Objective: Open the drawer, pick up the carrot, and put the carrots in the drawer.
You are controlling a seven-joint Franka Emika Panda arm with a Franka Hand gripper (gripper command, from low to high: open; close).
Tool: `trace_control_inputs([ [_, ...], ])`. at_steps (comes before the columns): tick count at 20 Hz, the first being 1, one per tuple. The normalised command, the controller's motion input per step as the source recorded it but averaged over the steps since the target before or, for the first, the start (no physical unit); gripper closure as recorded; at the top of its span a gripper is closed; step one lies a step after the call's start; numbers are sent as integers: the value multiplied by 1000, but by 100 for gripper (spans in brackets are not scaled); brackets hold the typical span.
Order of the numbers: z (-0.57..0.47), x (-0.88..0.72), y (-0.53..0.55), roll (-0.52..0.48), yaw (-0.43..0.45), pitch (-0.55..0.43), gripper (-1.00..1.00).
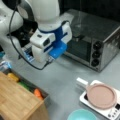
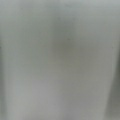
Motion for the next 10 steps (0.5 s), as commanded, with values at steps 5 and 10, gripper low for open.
trace_control_inputs([
  [5,58,294,170,11,-128,92,-100],
  [10,57,288,93,14,-87,87,-100],
])
